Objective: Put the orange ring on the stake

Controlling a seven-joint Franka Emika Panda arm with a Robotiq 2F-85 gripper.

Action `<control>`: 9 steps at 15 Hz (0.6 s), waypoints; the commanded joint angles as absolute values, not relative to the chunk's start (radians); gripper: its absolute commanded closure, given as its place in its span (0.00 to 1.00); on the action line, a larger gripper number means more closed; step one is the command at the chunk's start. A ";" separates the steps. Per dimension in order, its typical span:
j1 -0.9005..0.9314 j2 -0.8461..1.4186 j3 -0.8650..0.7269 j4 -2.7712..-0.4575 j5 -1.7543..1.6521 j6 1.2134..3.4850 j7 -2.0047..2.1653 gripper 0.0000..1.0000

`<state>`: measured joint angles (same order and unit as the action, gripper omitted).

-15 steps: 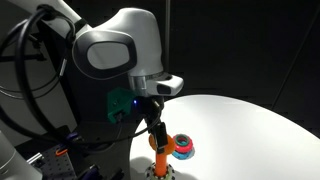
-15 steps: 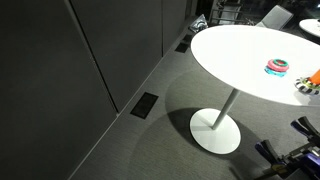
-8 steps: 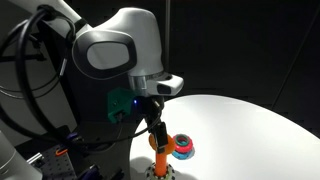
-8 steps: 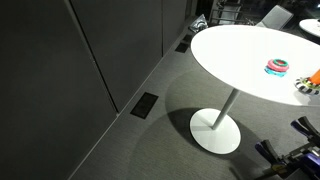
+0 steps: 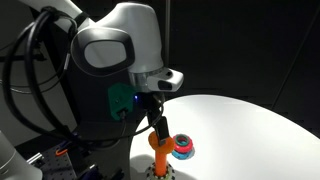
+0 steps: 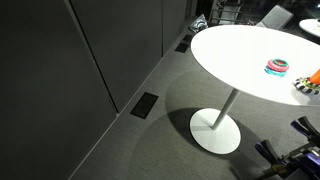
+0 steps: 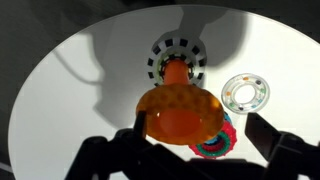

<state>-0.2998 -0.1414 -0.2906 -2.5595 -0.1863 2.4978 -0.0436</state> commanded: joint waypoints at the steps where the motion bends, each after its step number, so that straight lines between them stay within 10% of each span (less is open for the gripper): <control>1: -0.281 -0.172 -0.294 -2.570 -0.104 2.501 -0.116 0.00; 9: -0.264 -0.165 -0.295 -2.562 -0.008 2.463 -0.162 0.00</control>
<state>-0.2675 -0.1484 -0.2905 -2.5596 -0.0393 2.4925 -0.1287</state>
